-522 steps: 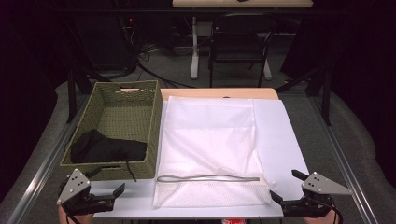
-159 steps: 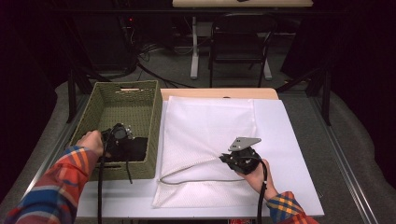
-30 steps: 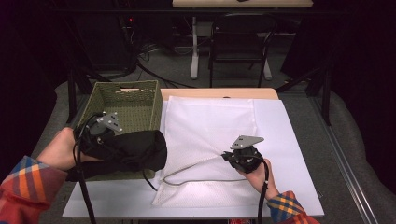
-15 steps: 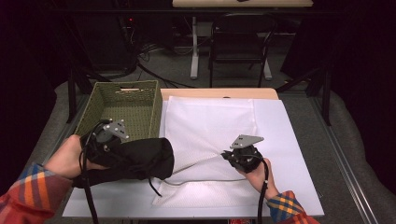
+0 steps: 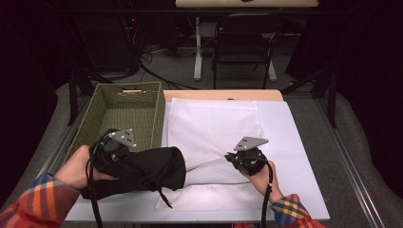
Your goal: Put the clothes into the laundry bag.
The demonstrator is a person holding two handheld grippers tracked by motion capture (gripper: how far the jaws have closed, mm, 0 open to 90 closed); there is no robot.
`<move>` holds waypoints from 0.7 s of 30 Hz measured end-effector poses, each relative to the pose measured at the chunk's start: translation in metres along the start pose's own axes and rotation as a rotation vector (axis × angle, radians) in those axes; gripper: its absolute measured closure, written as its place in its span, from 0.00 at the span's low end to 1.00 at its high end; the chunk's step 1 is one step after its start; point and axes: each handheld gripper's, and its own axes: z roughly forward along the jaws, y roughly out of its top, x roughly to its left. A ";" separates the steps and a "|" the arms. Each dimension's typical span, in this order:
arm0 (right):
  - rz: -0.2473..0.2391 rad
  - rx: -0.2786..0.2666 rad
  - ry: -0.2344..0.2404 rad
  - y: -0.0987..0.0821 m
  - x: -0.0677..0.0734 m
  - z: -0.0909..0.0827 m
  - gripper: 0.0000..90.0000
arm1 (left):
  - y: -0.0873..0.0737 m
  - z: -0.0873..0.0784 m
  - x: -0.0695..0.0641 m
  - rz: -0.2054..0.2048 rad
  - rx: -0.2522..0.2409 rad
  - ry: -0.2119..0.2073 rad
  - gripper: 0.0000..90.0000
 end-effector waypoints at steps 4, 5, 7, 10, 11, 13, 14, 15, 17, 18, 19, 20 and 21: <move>0.007 0.001 -0.001 0.000 0.000 0.002 0.99 | 0.002 0.008 -0.006 0.008 0.000 -0.029 0.68; 0.005 0.000 -0.002 0.000 0.000 0.002 0.99 | 0.003 0.009 -0.007 0.010 -0.001 -0.035 0.68; 0.000 0.002 -0.002 0.000 0.000 0.002 0.99 | 0.004 0.013 -0.009 -0.006 -0.020 -0.048 0.68; 0.000 0.004 -0.004 0.000 0.001 0.002 0.99 | 0.006 0.017 -0.011 -0.011 -0.034 -0.041 0.68; -0.001 0.003 -0.003 0.000 0.001 0.003 0.99 | 0.006 0.019 -0.012 -0.018 -0.037 -0.046 0.68; -0.004 0.004 -0.003 0.000 0.001 0.003 0.99 | 0.007 0.024 -0.013 -0.016 -0.027 -0.059 0.68; -0.004 0.004 -0.003 0.000 0.001 0.003 0.99 | 0.008 0.027 -0.013 -0.015 -0.030 -0.064 0.68; -0.003 0.004 -0.003 0.000 0.000 0.003 0.99 | 0.009 0.030 -0.014 -0.017 -0.027 -0.066 0.68; -0.002 0.003 -0.005 0.000 0.000 0.003 0.99 | 0.011 0.034 -0.016 -0.021 -0.021 -0.077 0.68; -0.003 0.004 -0.006 0.000 0.000 0.003 0.99 | 0.012 0.035 -0.016 -0.023 -0.026 -0.076 0.68; -0.003 0.002 -0.008 0.000 0.001 0.003 0.99 | 0.012 0.037 -0.017 -0.028 -0.033 -0.080 0.68; -0.003 0.002 -0.006 0.000 0.001 0.003 0.99 | 0.013 0.038 -0.017 -0.038 -0.036 -0.089 0.68; 0.000 0.000 -0.002 0.000 0.001 0.003 0.99 | 0.014 0.040 -0.017 -0.042 -0.039 -0.096 0.68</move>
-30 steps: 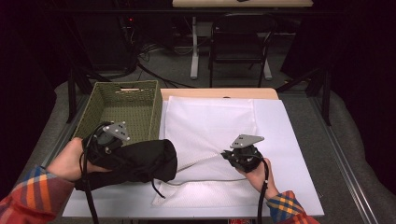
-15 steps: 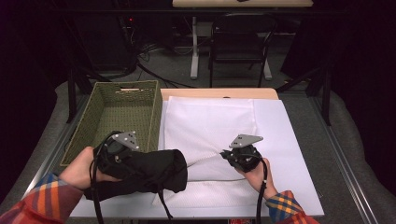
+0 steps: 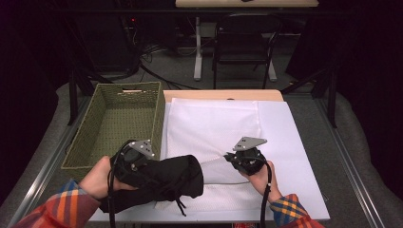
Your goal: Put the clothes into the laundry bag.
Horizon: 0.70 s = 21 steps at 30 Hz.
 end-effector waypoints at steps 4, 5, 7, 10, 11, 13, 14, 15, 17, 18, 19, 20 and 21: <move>0.003 -0.003 0.000 0.000 0.000 0.000 0.99 | 0.001 0.008 0.000 -0.018 0.010 -0.034 0.68; 0.002 -0.002 -0.002 0.000 0.001 0.000 0.99 | 0.001 0.011 0.000 -0.021 0.017 -0.033 0.68; 0.003 -0.001 -0.003 0.000 0.001 0.000 0.99 | 0.001 0.016 0.001 -0.037 0.010 -0.047 0.68; 0.003 -0.001 -0.004 0.000 0.001 0.000 0.99 | 0.001 0.023 0.001 -0.025 0.018 -0.054 0.68; 0.001 -0.001 -0.007 0.000 0.001 -0.001 0.99 | 0.002 0.025 0.000 -0.023 0.018 -0.057 0.68; -0.001 -0.003 -0.008 0.001 0.001 -0.001 0.99 | 0.003 0.028 0.000 -0.017 0.017 -0.061 0.68; -0.004 -0.002 -0.009 0.001 0.001 -0.001 0.99 | 0.003 0.029 0.000 -0.020 0.016 -0.064 0.68; -0.003 -0.003 -0.007 0.001 0.002 -0.001 0.99 | 0.004 0.030 -0.001 -0.018 0.012 -0.067 0.68; 0.000 -0.004 -0.004 0.001 0.002 -0.001 0.99 | 0.006 0.032 -0.001 -0.011 0.005 -0.069 0.68; 0.002 -0.005 -0.002 0.001 0.002 -0.001 0.99 | 0.007 0.033 -0.002 -0.010 0.003 -0.076 0.68; 0.004 -0.004 -0.001 0.001 0.002 -0.001 0.99 | 0.008 0.034 -0.002 -0.001 0.003 -0.074 0.68; 0.000 -0.004 -0.002 0.002 0.002 -0.001 0.99 | 0.009 0.036 -0.002 0.003 0.001 -0.078 0.68; 0.001 -0.006 -0.002 0.002 0.002 -0.001 0.99 | 0.010 0.037 -0.003 0.007 0.001 -0.075 0.68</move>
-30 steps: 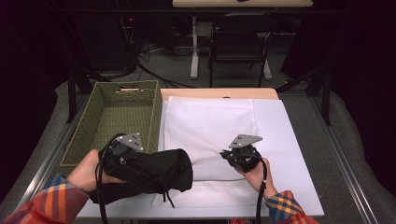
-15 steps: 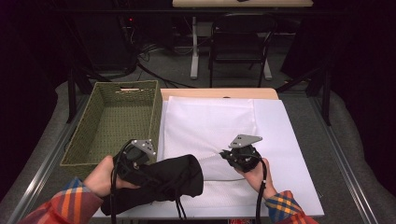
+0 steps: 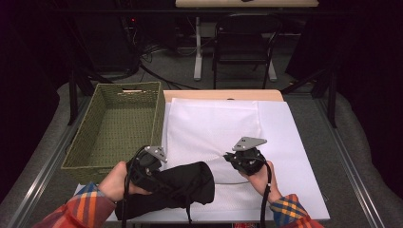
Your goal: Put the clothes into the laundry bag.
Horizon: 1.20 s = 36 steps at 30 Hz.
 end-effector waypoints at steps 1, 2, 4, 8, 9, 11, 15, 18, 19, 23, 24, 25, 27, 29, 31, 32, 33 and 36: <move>-0.001 0.000 -0.001 0.000 0.000 0.000 0.99 | 0.001 0.002 0.000 -0.001 -0.003 -0.002 0.68; 0.000 0.000 -0.002 0.000 0.000 0.000 0.99 | 0.001 0.003 0.000 0.004 0.003 -0.002 0.68; -0.003 0.003 -0.002 0.000 0.000 0.000 0.99 | 0.002 0.006 0.000 0.007 0.004 -0.003 0.68; -0.005 0.000 -0.006 0.000 0.000 0.000 0.99 | 0.003 0.011 0.001 0.003 -0.001 0.001 0.68; -0.007 -0.001 -0.004 0.000 0.000 0.000 0.99 | 0.003 0.012 0.001 0.004 0.001 -0.001 0.68; -0.004 -0.003 -0.006 0.001 0.001 0.000 0.99 | 0.004 0.015 0.001 0.006 -0.002 0.007 0.68; 0.001 -0.004 -0.003 0.001 0.001 0.001 0.99 | 0.005 0.021 0.001 0.019 -0.014 0.013 0.67; -0.002 -0.006 -0.001 0.002 0.002 0.001 0.99 | 0.005 0.026 0.002 0.017 -0.021 0.013 0.67; -0.005 -0.007 -0.001 0.002 0.002 0.000 0.99 | 0.006 0.027 0.003 0.018 -0.020 0.013 0.67; 0.001 -0.012 -0.001 0.003 0.002 -0.001 0.99 | 0.008 0.034 0.005 0.013 -0.023 0.022 0.67; 0.001 -0.014 -0.001 0.003 0.002 -0.001 0.99 | 0.009 0.036 0.006 0.018 -0.020 0.021 0.67; 0.003 -0.015 -0.001 0.003 0.002 -0.001 0.99 | 0.011 0.038 0.006 0.017 -0.021 0.027 0.67; 0.007 -0.016 -0.002 0.004 0.003 -0.001 0.99 | 0.013 0.042 0.007 0.015 -0.014 0.032 0.67; 0.007 -0.021 -0.002 0.004 0.002 -0.002 0.99 | 0.015 0.047 0.007 0.018 -0.007 0.035 0.67; 0.010 -0.025 -0.002 0.004 0.002 -0.003 0.99 | 0.017 0.051 0.007 0.022 0.005 0.044 0.67; 0.012 -0.029 -0.004 0.005 0.002 -0.003 0.99 | 0.018 0.053 0.007 0.021 0.009 0.045 0.67; 0.014 -0.031 -0.006 0.005 0.002 -0.004 0.99 | 0.019 0.056 0.007 0.026 0.015 0.046 0.67; 0.017 -0.036 -0.007 0.006 0.003 -0.004 0.99 | 0.022 0.064 0.006 0.033 0.035 0.056 0.67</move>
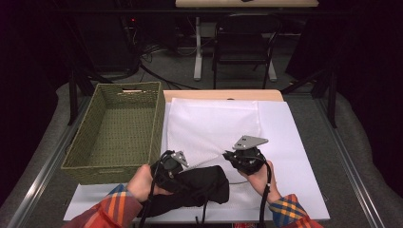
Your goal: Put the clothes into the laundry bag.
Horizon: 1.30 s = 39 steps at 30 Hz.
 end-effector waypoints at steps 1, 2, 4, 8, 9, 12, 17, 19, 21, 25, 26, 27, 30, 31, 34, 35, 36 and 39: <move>0.000 0.000 -0.001 0.000 0.000 0.000 0.99 | 0.001 0.003 0.000 -0.003 0.006 -0.006 0.67; 0.001 -0.003 -0.001 0.001 0.000 -0.001 0.99 | 0.002 0.005 0.000 -0.003 0.011 -0.004 0.67; 0.001 -0.007 -0.001 0.001 0.001 -0.002 0.99 | 0.004 0.009 0.000 -0.002 0.019 -0.001 0.67; 0.003 -0.016 0.000 0.003 0.002 -0.003 0.99 | 0.006 0.014 0.000 -0.006 0.019 0.017 0.67; -0.001 -0.018 -0.002 0.004 0.003 -0.004 0.99 | 0.007 0.013 -0.001 -0.008 0.013 0.034 0.67; 0.000 -0.034 -0.005 0.007 0.005 -0.007 1.00 | 0.012 0.007 0.001 -0.039 -0.013 0.059 0.68; -0.015 -0.069 -0.003 0.014 0.007 -0.014 0.99 | 0.017 0.012 0.011 -0.114 -0.032 0.081 0.67; -0.013 -0.059 0.000 0.012 0.008 -0.011 0.99 | 0.018 0.023 0.014 -0.128 -0.016 0.103 0.65; -0.011 -0.042 0.004 0.009 0.009 -0.008 1.00 | 0.021 0.031 0.015 -0.137 -0.010 0.139 0.65; -0.016 -0.055 0.001 0.009 0.009 -0.010 0.99 | 0.022 0.030 0.018 -0.165 -0.044 0.148 0.65; -0.018 -0.057 0.003 0.010 0.009 -0.010 0.99 | 0.022 0.030 0.018 -0.167 -0.039 0.157 0.65; -0.016 -0.054 0.004 0.010 0.009 -0.010 0.99 | 0.022 0.033 0.019 -0.149 -0.028 0.174 0.64; -0.007 -0.035 0.010 0.007 0.008 -0.006 0.99 | 0.019 0.042 0.020 -0.135 -0.003 0.173 0.56; -0.006 -0.031 0.010 0.006 0.008 -0.006 0.99 | 0.017 0.044 0.020 -0.132 -0.001 0.172 0.52; -0.005 -0.029 0.014 0.005 0.007 -0.008 0.99 | 0.013 0.040 0.017 -0.093 0.015 0.190 0.43; -0.009 -0.030 0.012 0.005 0.007 -0.008 0.99 | 0.011 0.038 0.017 -0.085 0.015 0.185 0.42; -0.007 -0.029 0.013 0.005 0.006 -0.008 0.99 | 0.009 0.036 0.017 -0.088 0.012 0.183 0.41; -0.006 -0.027 0.012 0.004 0.007 -0.008 0.99 | 0.003 0.033 0.015 -0.057 0.013 0.160 0.36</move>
